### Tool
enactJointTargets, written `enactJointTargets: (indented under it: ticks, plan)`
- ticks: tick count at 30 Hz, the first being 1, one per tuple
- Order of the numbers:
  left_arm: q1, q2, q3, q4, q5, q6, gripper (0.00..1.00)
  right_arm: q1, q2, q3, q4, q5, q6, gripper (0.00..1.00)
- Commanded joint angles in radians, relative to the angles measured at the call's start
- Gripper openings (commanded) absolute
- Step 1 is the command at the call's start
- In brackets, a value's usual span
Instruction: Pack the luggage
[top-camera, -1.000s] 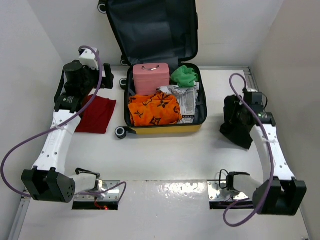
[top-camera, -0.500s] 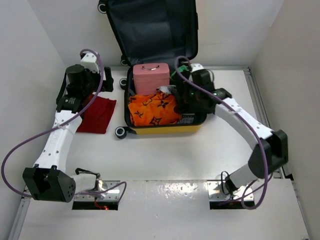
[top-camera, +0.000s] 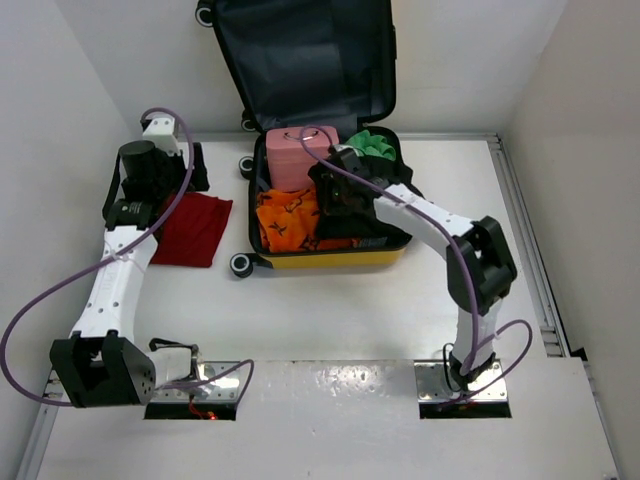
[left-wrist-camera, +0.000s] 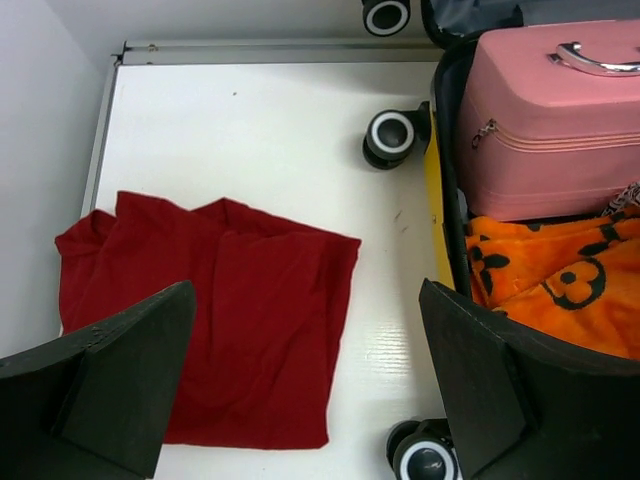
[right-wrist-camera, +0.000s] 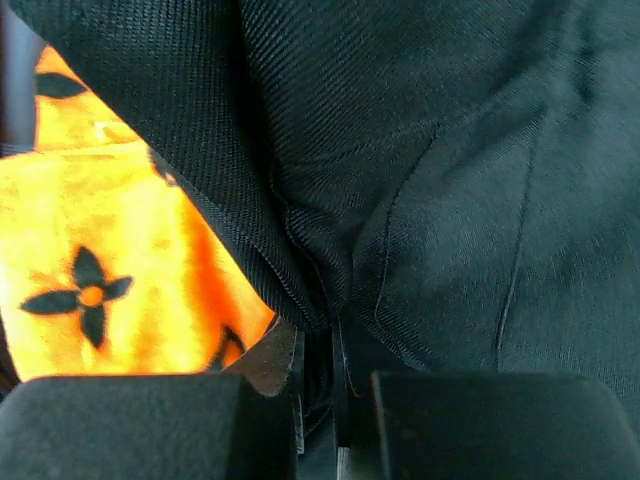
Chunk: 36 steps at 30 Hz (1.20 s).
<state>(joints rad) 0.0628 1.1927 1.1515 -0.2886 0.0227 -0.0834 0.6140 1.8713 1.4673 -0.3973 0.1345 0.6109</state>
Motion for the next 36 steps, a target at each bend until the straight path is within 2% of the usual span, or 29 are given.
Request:
enactJointTargets:
  ticks: [1, 10, 16, 18, 19, 24, 25, 28, 30, 32, 34, 36]
  plan:
    - [0.022, -0.036, 0.001, 0.019, 0.014, -0.010, 0.99, 0.072, 0.076, 0.097, 0.069, -0.074, 0.052, 0.00]
    - [0.051, -0.036, -0.018, 0.000, 0.034, -0.001, 0.99, 0.161, 0.256, 0.353, 0.080, -0.124, 0.075, 0.00]
    - [0.060, -0.036, -0.018, -0.010, 0.043, 0.017, 0.99, 0.170, 0.324, 0.378, 0.072, -0.159, 0.124, 0.02]
    - [0.060, -0.027, -0.018, -0.021, 0.043, 0.017, 0.99, 0.168, 0.318, 0.325, 0.064, -0.161, 0.139, 0.12]
    - [0.060, -0.016, -0.009, -0.033, 0.034, 0.017, 0.99, 0.168, 0.296, 0.288, 0.058, -0.159, 0.141, 0.23]
    - [0.097, 0.015, 0.002, -0.078, 0.049, -0.012, 0.99, 0.119, 0.201, 0.142, 0.061, -0.182, 0.116, 0.45]
    - [0.107, 0.015, 0.002, -0.078, 0.068, -0.012, 0.99, 0.109, 0.184, 0.121, 0.061, -0.187, 0.112, 0.56]
    - [0.108, 0.015, -0.007, -0.078, 0.081, -0.012, 0.99, 0.078, 0.106, 0.100, 0.052, -0.240, 0.029, 0.65]
    - [0.117, 0.015, -0.016, -0.078, 0.092, -0.003, 0.99, 0.053, 0.024, 0.075, 0.084, -0.283, -0.025, 0.67]
    - [0.117, 0.015, -0.027, -0.067, 0.115, 0.007, 0.99, 0.020, -0.035, 0.058, 0.160, -0.377, -0.045, 0.74]
    - [0.117, 0.005, -0.036, -0.058, 0.115, 0.007, 0.99, -0.012, -0.086, 0.010, 0.234, -0.412, -0.046, 0.74]
    - [0.117, 0.005, -0.045, -0.046, 0.115, 0.007, 0.99, -0.029, -0.106, 0.013, 0.258, -0.412, -0.072, 0.67]
